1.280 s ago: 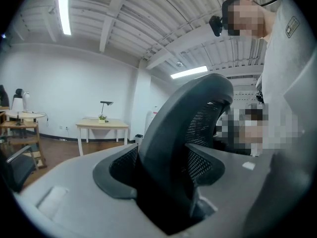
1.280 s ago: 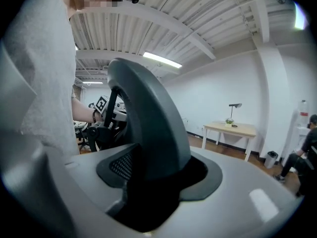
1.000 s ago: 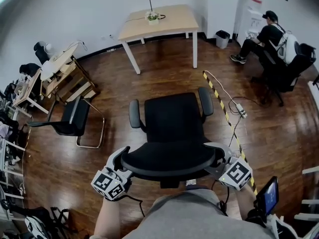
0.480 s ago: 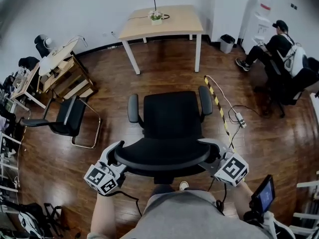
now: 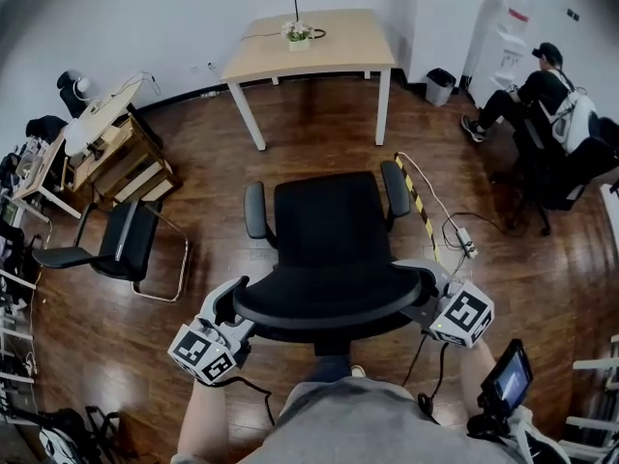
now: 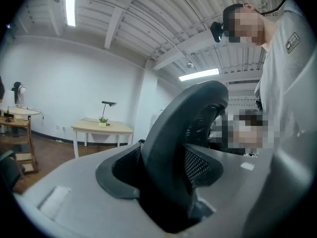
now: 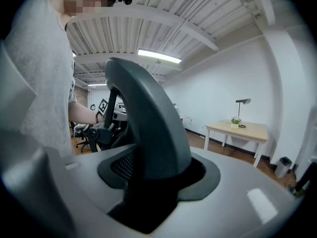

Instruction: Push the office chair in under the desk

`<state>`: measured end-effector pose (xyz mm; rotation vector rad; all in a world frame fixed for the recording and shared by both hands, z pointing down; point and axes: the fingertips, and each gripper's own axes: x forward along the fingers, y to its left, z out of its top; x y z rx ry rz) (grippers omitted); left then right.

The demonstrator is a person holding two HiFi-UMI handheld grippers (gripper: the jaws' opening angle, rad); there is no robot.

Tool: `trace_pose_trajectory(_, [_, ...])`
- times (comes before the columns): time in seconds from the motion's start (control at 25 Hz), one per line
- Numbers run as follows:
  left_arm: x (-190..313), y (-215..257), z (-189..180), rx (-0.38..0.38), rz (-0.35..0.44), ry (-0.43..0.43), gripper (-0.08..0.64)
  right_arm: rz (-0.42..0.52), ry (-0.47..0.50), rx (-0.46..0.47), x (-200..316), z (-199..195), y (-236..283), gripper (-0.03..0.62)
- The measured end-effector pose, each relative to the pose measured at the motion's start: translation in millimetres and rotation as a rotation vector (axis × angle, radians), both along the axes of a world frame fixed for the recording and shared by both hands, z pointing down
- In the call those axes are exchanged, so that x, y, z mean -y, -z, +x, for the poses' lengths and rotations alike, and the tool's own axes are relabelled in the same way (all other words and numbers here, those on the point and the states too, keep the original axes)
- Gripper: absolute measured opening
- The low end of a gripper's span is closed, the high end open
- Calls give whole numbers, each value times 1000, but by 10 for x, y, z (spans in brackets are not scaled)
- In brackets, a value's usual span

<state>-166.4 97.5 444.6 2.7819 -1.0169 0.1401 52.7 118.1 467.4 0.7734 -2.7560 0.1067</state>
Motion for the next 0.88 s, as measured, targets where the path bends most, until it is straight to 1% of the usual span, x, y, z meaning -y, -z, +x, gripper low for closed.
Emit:
trace_pose_trajectory(0.16, [307,-39,-12,-3,-4,-14,245,-24,1,1,283,-16,-53,225])
trace_pose_trajectory(0.48, [1025,-52,-70,-21,-14,-48,241,-66,-33,-15,974,-56,-95,227])
trace_pose_trajectory(0.68, [1530,39,-55,-25,7,-74,239,-60,-68,-11,1415,-37,-15,227])
trace_pose_trajectory(0.88, [1986,66,-100,-23,8,-67,241,-52,-79,-11,1859,-85,14,232])
